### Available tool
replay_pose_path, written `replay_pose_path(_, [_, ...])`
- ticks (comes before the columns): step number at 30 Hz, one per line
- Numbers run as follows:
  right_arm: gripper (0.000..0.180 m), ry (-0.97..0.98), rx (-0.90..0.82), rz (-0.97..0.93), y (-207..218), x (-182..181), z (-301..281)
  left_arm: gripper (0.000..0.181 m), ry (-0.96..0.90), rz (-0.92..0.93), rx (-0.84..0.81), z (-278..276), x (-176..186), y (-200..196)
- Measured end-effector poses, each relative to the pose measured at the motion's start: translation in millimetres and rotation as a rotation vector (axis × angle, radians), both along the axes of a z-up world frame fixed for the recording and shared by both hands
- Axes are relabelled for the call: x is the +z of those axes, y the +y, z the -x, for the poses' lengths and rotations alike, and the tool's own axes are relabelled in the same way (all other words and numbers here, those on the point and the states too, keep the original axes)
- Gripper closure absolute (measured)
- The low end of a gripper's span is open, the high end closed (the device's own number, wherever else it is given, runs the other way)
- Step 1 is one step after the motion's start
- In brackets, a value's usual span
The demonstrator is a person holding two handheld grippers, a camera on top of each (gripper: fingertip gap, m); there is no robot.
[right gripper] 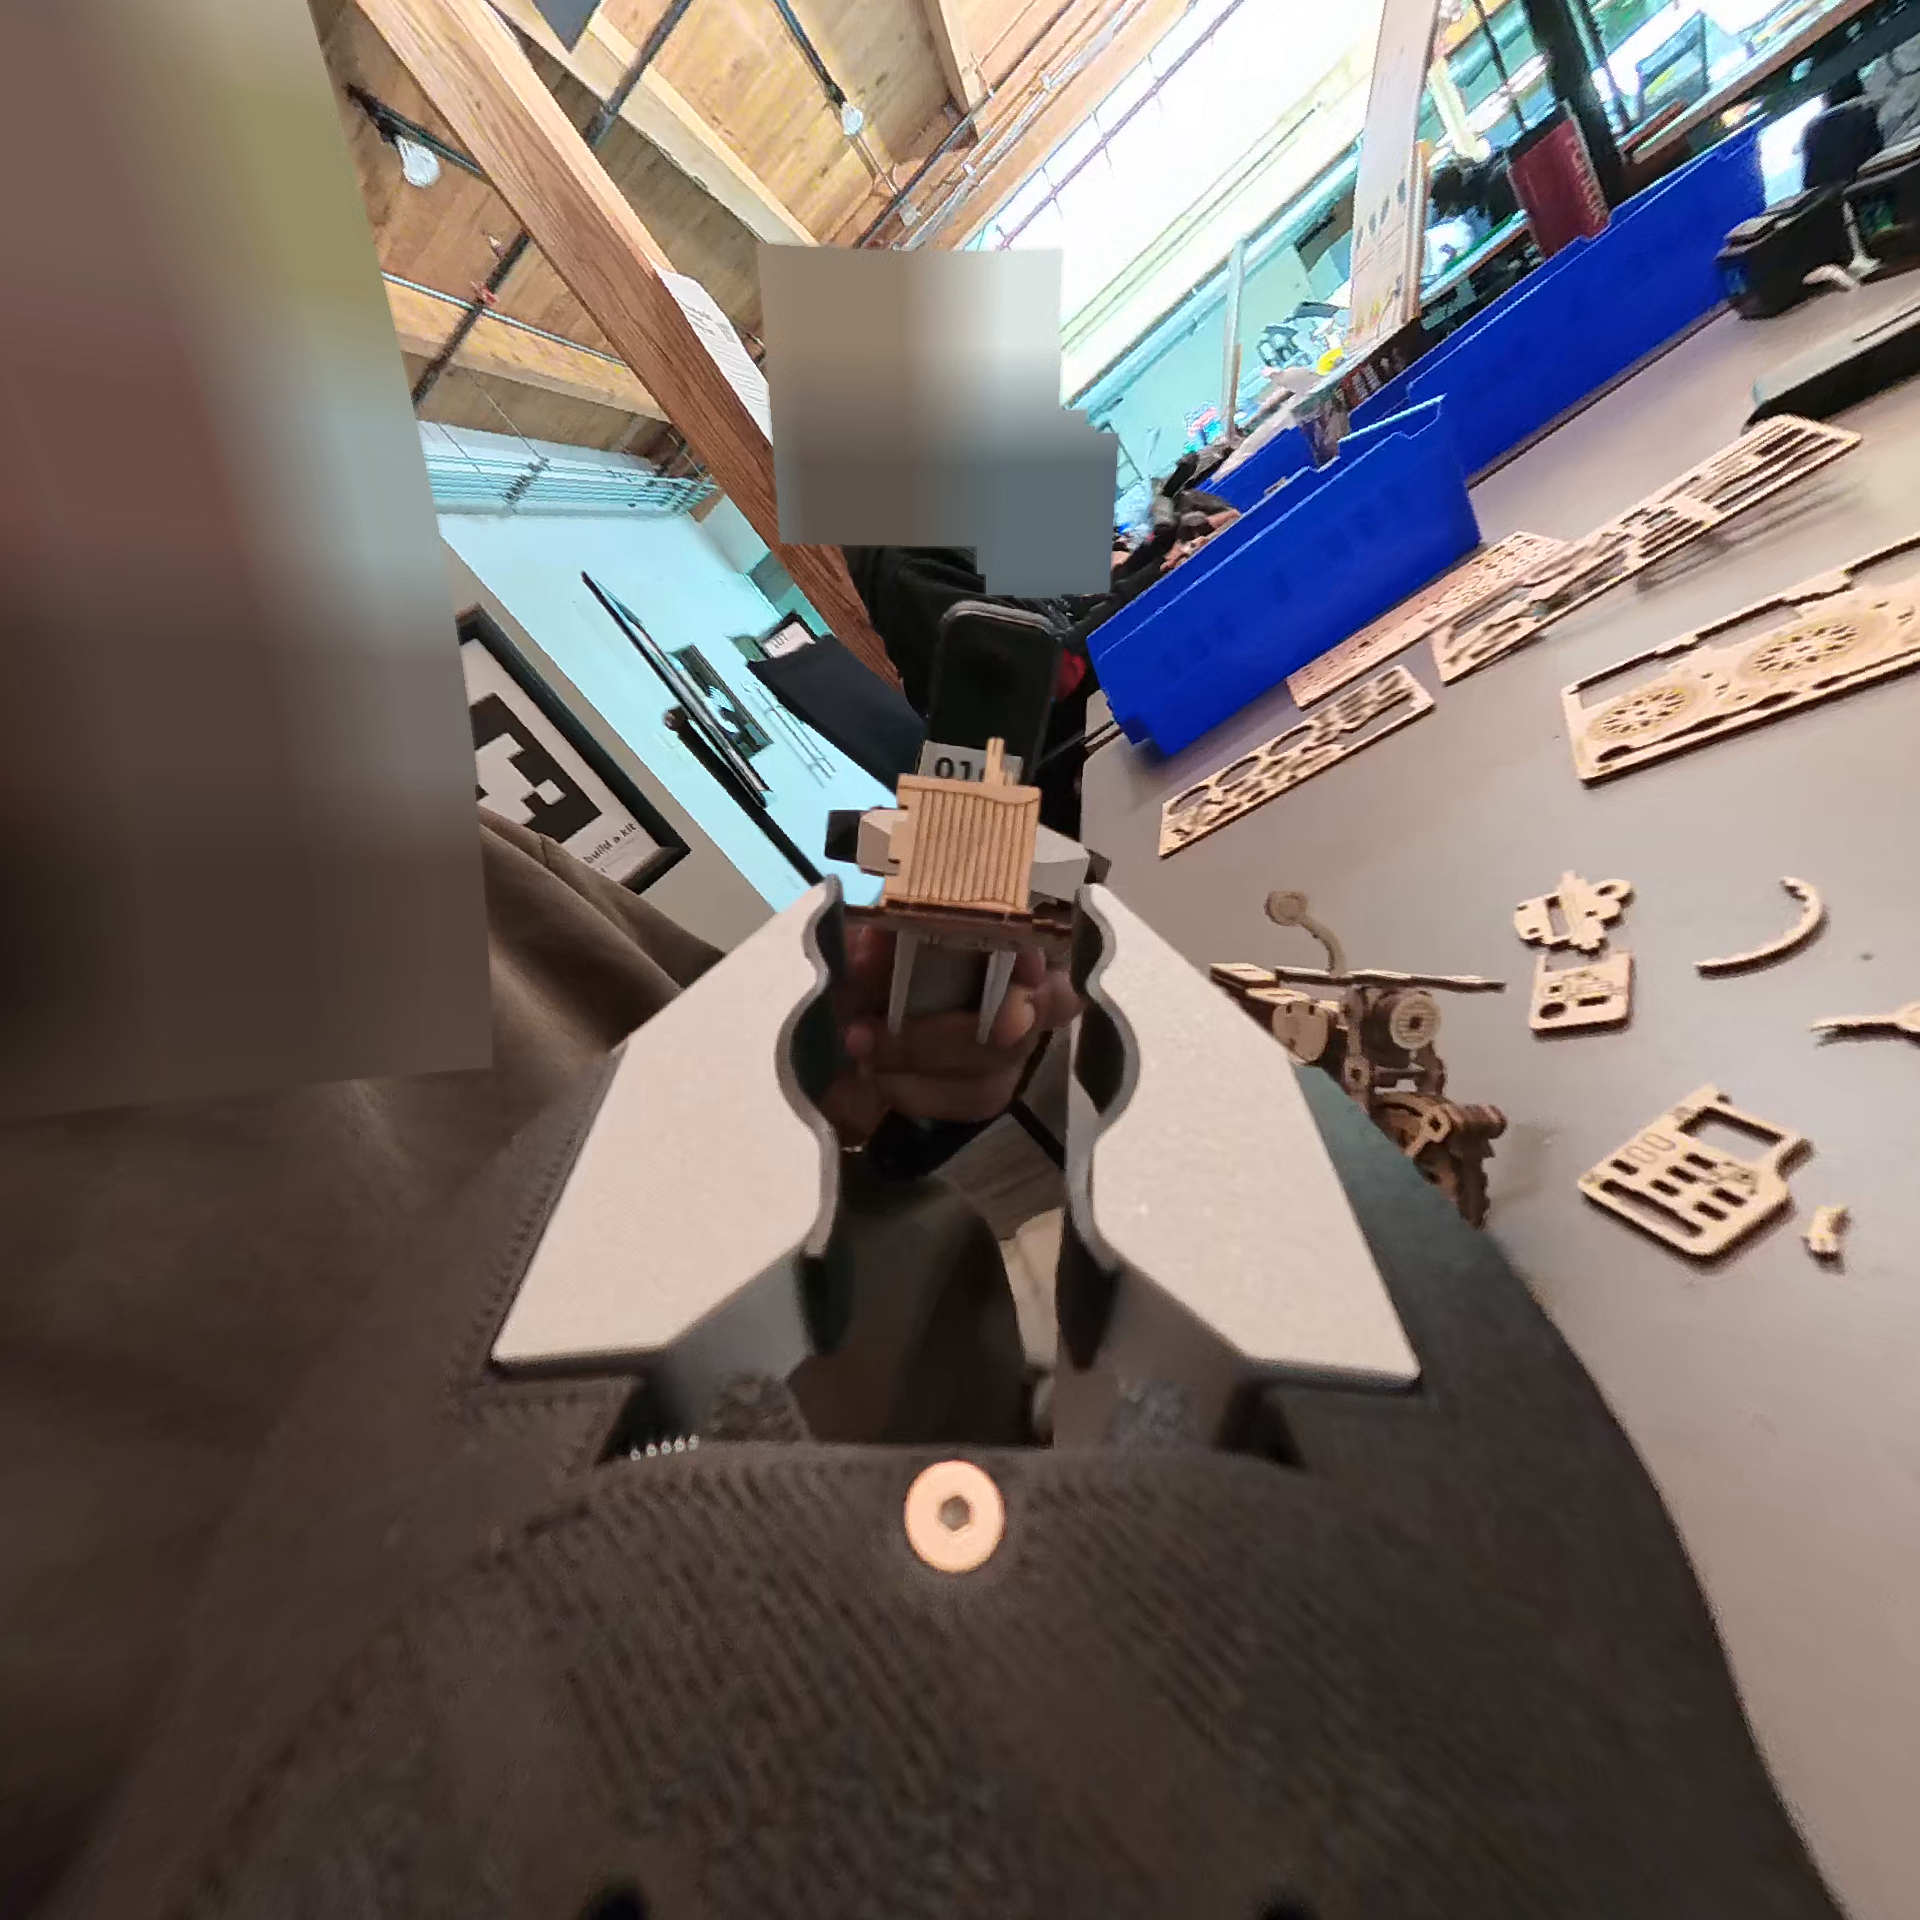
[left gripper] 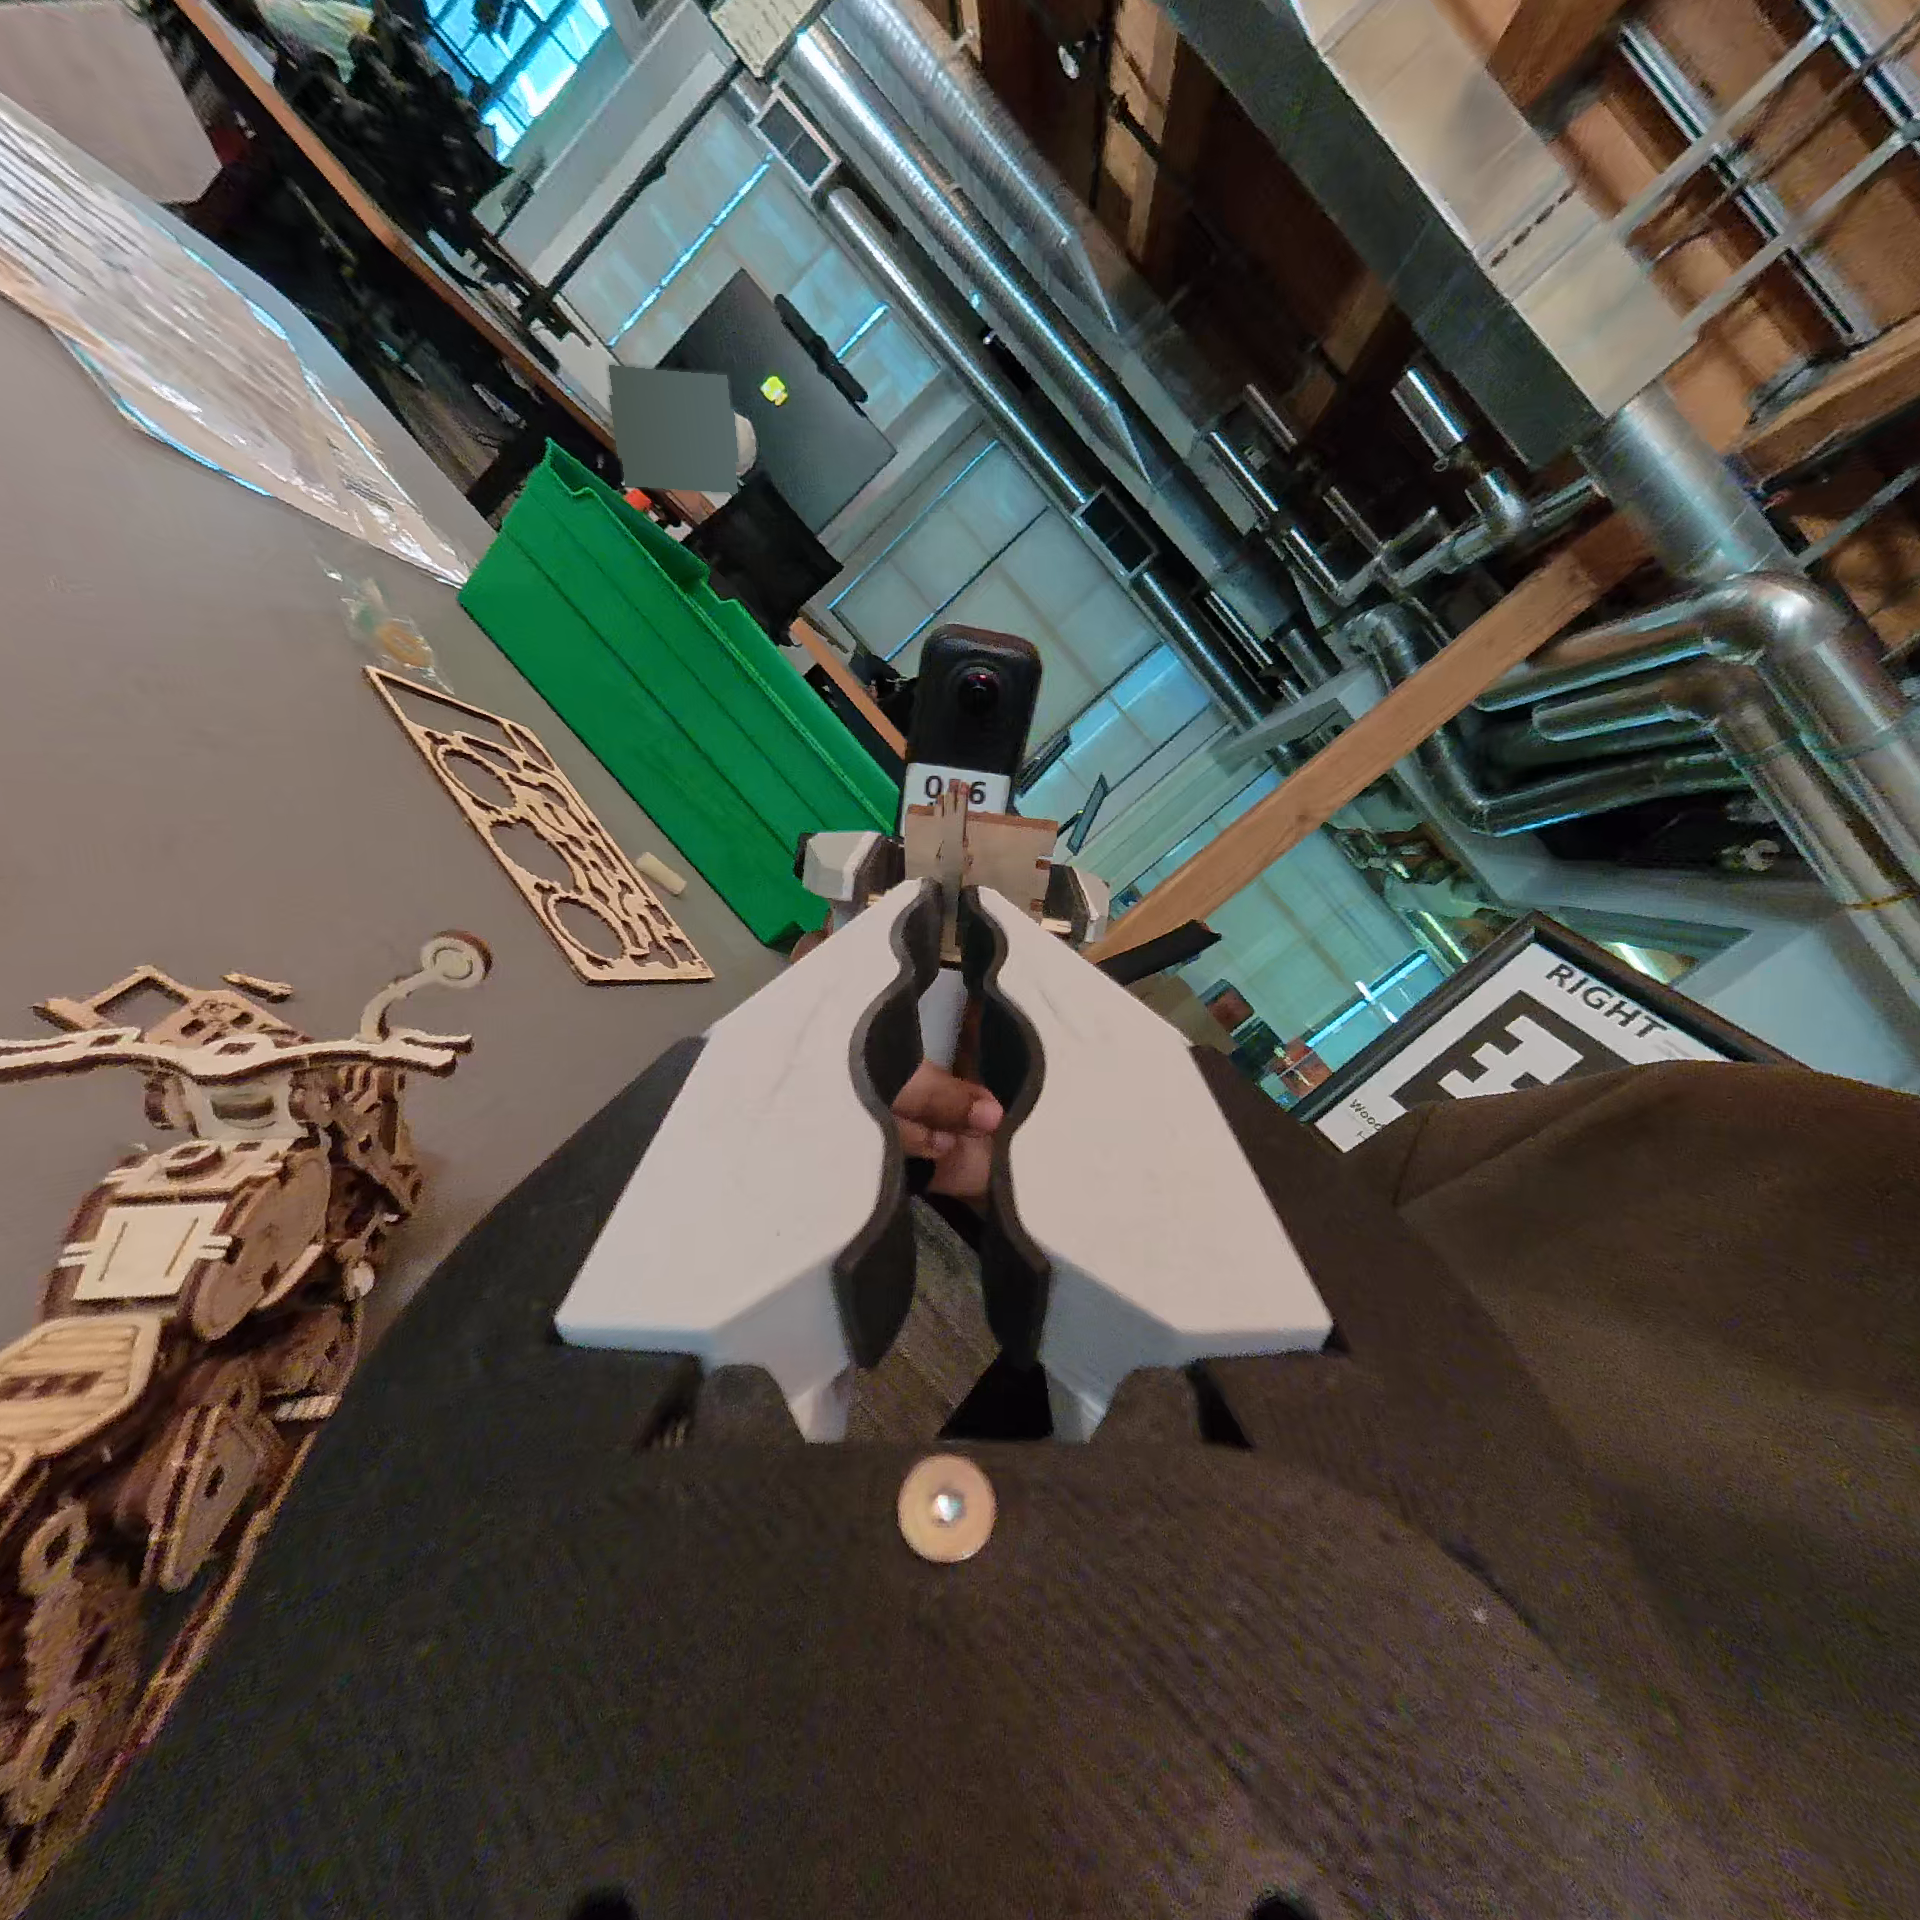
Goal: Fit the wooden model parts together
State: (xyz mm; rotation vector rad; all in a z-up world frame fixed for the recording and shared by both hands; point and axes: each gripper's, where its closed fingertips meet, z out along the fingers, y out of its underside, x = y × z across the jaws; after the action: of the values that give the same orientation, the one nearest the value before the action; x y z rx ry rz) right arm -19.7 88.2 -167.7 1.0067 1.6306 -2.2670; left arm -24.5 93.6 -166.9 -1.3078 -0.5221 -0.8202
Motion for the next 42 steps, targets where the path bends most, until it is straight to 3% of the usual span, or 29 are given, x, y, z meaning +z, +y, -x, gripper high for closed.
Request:
replay_pose_path(5, [0.136, 0.008, -0.002, -0.076, -1.4, -6.8, -0.8, 0.180, -0.277, -0.059, -0.140, 2.1, -8.3, 0.1])
replay_pose_path(7, [0.136, 0.021, -0.002, -0.120, -1.3, -9.2, -2.0, 0.180, -0.188, -0.029, -0.129, -1.0, -9.7, -0.5])
replay_pose_path(10, [0.136, 0.013, 0.012, -0.099, 0.4, -8.4, -3.1, 0.179, 0.207, 0.119, -0.069, -6.3, -11.3, 0.5])
replay_pose_path(11, [0.136, 0.014, 0.025, -0.080, 0.0, -6.8, -4.2, 0.179, 0.256, 0.133, -0.068, -7.3, -8.8, 0.0])
replay_pose_path(13, [0.136, 0.012, 0.051, -0.047, -2.2, -1.8, -6.1, 0.180, 0.141, 0.086, -0.116, -6.9, -3.8, -2.6])
replay_pose_path(16, [0.136, 0.002, 0.037, -0.146, -4.8, -14.9, -4.1, 0.180, -0.055, 0.070, -0.183, -3.8, -18.5, -3.3])
replay_pose_path(21, [0.136, -0.023, 0.074, -0.137, -7.1, -17.7, -6.3, 0.179, 0.184, 0.187, -0.198, -7.6, -18.9, -6.1])
replay_pose_path(27, [0.136, -0.092, 0.099, -0.068, -10.0, -23.7, -2.0, 0.180, -0.035, 0.098, -0.254, -4.7, -24.8, -10.2])
replay_pose_path(31, [0.136, -0.101, 0.066, 0.022, 4.3, -15.9, 3.3, 0.177, 0.015, 0.099, -0.240, -11.5, -26.1, -7.1])
replay_pose_path(42, [0.136, -0.101, 0.088, 0.005, -3.1, -17.3, 0.2, 0.181, -0.012, 0.053, -0.190, -4.7, -22.2, -8.5])
